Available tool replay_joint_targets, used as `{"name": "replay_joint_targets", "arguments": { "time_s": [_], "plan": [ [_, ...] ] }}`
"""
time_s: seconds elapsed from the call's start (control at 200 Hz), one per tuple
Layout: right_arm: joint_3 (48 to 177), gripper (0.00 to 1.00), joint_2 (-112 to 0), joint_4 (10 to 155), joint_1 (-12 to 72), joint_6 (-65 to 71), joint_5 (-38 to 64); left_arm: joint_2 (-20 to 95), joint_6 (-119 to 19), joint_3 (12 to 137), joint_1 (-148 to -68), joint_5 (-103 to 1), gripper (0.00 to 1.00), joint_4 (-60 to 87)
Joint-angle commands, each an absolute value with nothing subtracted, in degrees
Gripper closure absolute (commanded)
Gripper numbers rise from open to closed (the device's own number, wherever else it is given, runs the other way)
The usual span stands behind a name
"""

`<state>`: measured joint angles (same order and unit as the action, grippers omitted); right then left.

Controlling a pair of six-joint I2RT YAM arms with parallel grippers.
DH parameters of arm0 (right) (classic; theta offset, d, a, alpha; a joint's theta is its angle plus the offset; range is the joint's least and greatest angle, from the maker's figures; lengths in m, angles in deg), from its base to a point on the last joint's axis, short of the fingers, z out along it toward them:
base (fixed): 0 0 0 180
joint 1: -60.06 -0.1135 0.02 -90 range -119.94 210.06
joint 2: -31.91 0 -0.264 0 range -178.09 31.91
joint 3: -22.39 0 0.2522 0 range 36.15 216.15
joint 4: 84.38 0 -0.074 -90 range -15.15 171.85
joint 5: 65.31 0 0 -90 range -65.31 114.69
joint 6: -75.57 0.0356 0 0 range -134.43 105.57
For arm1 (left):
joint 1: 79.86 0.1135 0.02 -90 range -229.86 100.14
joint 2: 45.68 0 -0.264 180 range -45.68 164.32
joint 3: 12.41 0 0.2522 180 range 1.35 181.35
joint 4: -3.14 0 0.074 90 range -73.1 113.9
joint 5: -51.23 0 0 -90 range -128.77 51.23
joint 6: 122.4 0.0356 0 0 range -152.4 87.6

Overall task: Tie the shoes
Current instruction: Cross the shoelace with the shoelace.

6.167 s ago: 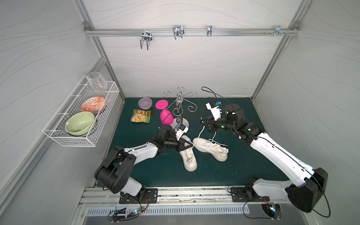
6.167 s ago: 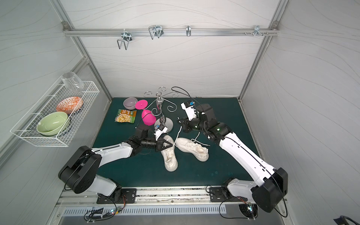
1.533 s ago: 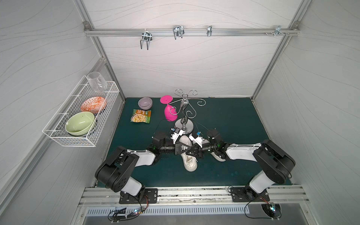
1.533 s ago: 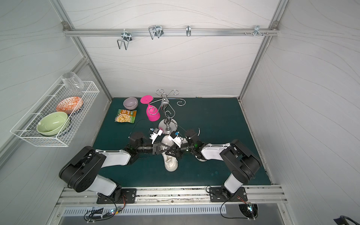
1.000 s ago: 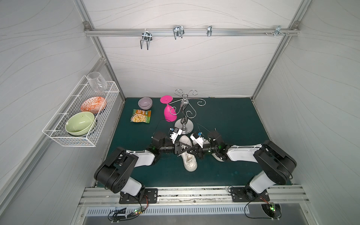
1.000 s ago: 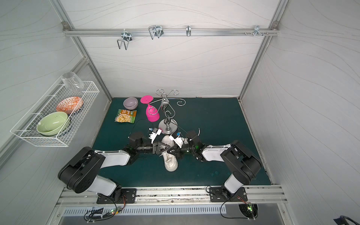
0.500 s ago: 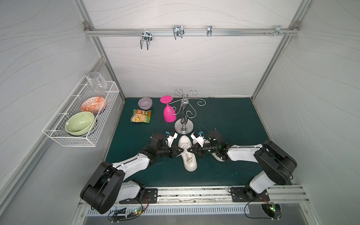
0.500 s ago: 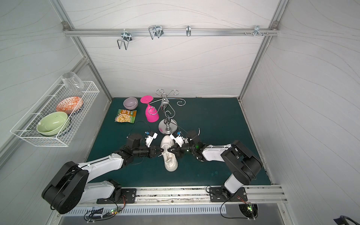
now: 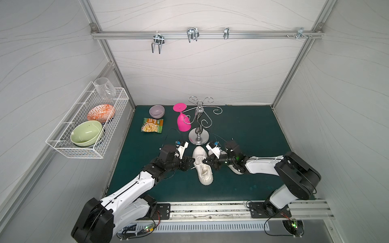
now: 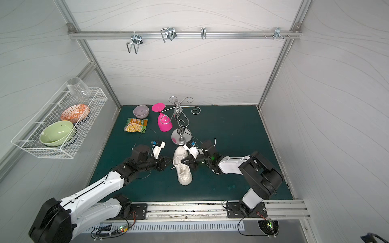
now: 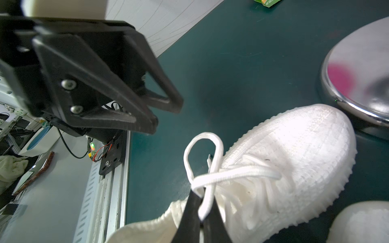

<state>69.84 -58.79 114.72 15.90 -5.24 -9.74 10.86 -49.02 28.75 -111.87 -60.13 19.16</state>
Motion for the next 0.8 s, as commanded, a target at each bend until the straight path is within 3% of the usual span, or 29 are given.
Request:
{"name": "replay_joint_targets", "arguments": {
  "time_s": [0.0,0.255,0.64,0.795],
  "plan": [
    [71.0,1.0,-58.7,113.9,15.8,-5.6,-9.3,13.9,-45.1,32.9,-114.3,-59.6,0.75,19.3],
    [71.0,1.0,-58.7,114.0,15.7,-5.0,-9.6,25.9,-40.9,37.9,-115.0,-60.4,0.82,17.1],
    [70.9,1.0,-59.2,114.9,16.0,-4.6,-9.8,33.3,-39.8,40.2,-115.2,-61.2,0.7,16.5],
    [70.6,1.0,-59.1,114.9,16.3,-4.3,-9.8,35.3,-40.7,40.2,-115.5,-64.5,0.76,14.6]
  ]
}}
